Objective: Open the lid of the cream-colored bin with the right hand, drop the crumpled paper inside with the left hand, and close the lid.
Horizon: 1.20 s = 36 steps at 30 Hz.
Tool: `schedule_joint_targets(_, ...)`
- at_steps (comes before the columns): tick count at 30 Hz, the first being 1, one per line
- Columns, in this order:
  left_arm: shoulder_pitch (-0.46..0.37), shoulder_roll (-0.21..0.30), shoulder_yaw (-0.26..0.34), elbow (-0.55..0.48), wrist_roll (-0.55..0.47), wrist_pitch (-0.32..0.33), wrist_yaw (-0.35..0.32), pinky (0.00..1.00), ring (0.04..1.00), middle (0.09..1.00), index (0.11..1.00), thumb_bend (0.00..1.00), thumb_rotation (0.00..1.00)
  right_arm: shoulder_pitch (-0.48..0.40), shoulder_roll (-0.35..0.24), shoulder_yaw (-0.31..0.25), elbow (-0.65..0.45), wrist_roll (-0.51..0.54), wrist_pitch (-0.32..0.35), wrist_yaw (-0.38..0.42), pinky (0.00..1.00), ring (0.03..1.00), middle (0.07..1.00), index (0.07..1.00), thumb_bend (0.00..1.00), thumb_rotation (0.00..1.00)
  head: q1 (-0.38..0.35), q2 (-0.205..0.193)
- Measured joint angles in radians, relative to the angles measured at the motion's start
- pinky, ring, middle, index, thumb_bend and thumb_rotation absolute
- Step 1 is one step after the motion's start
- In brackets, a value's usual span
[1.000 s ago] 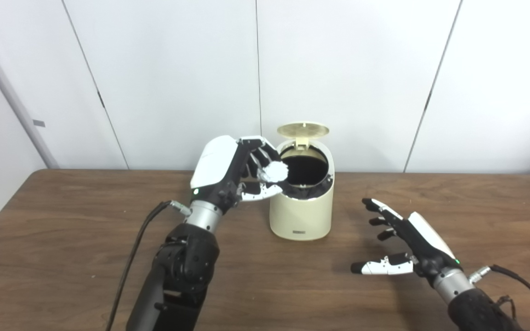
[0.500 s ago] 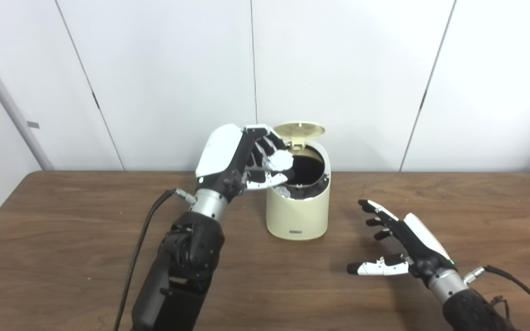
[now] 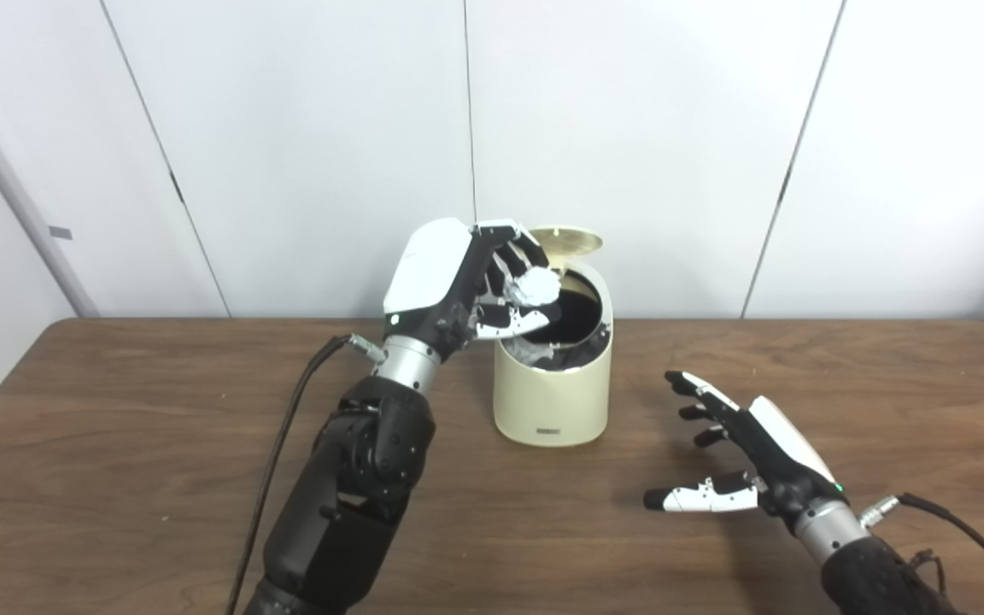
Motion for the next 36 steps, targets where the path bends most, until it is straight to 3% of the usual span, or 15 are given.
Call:
schedule_joint_targets(11, -0.005, -0.007, -0.013, 0.055, -0.005, -0.021, 0.017, 0.32, 0.372, 0.473, 0.538, 0.50, 0.00, 0.000, 0.001, 0.002, -0.035, -0.016, 0.004, 0.000, 0.66, 0.816, 0.907, 0.917, 0.78, 0.29, -0.006, 0.005)
schedule_joint_targets(30, -0.067, -0.023, -0.047, 0.240, 0.008, -0.081, 0.164, 0.34, 0.373, 0.485, 0.541, 0.50, 0.00, 0.024, 0.005, 0.000, -0.064, -0.019, 0.013, 0.002, 0.66, 0.824, 0.909, 0.913, 0.80, 0.32, -0.015, 0.020)
schedule_joint_targets(35, -0.079, -0.002, -0.073, 0.252, 0.026, -0.095, 0.165, 0.40, 0.417, 0.505, 0.525, 0.50, 0.00, 0.025, 0.010, 0.000, -0.069, -0.019, 0.023, 0.002, 0.67, 0.828, 0.916, 0.918, 0.79, 0.28, -0.015, 0.021)
schedule_joint_targets(36, -0.080, 0.001, -0.076, 0.251, 0.027, -0.097, 0.163, 0.43, 0.485, 0.558, 0.577, 0.70, 0.01, 0.025, 0.010, 0.000, -0.069, -0.019, 0.023, 0.002, 0.67, 0.827, 0.915, 0.917, 0.79, 0.28, -0.015, 0.021)
